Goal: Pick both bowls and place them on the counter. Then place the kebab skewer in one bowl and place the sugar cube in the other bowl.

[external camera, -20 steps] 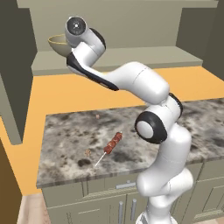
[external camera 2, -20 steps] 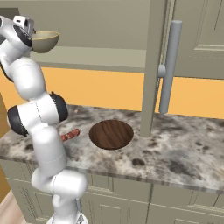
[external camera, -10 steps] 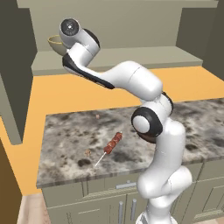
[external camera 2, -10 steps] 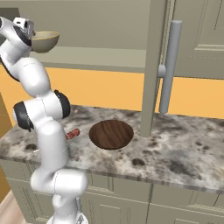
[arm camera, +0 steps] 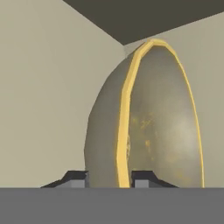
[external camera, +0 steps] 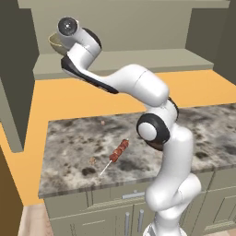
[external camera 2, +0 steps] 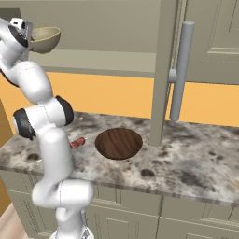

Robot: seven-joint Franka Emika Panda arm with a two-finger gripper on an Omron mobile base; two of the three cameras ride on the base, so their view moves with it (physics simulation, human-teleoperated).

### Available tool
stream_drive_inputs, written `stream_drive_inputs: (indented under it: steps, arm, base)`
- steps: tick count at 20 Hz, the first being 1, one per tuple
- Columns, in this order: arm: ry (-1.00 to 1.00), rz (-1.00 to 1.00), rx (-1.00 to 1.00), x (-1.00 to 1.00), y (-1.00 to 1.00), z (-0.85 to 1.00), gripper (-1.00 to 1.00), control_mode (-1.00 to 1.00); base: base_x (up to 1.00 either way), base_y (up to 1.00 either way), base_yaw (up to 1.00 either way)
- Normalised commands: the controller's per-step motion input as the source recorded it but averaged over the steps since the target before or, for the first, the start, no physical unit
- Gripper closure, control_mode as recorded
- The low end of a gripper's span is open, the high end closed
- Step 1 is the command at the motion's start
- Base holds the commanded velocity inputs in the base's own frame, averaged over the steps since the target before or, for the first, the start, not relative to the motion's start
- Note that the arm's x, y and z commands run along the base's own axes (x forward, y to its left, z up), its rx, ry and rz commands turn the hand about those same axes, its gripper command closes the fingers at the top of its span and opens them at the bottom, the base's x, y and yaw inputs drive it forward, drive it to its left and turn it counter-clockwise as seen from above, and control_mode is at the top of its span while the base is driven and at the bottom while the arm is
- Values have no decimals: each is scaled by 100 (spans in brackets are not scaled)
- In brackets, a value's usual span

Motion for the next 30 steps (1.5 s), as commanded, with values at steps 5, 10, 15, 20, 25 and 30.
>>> stream_drive_inputs:
  steps: [5, 10, 15, 20, 25, 30]
  arm:
    - [-16, -6, 0, -89, -10, -13, 100, -100]
    - [-15, -13, 5, -99, -46, -34, 100, -100]
    - [-4, -6, 10, -80, -89, -34, 100, -100]
    - [-3, -13, 13, -99, -80, -40, 100, -100]
    - [-2, -14, 11, -100, -71, -47, 100, -100]
    - [16, -6, 3, -56, -37, -69, 100, -100]
  base:
    - [0, 0, 0]
    - [0, 0, 0]
    - [0, 0, 0]
    - [0, 0, 0]
    - [0, 0, 0]
    - [0, 0, 0]
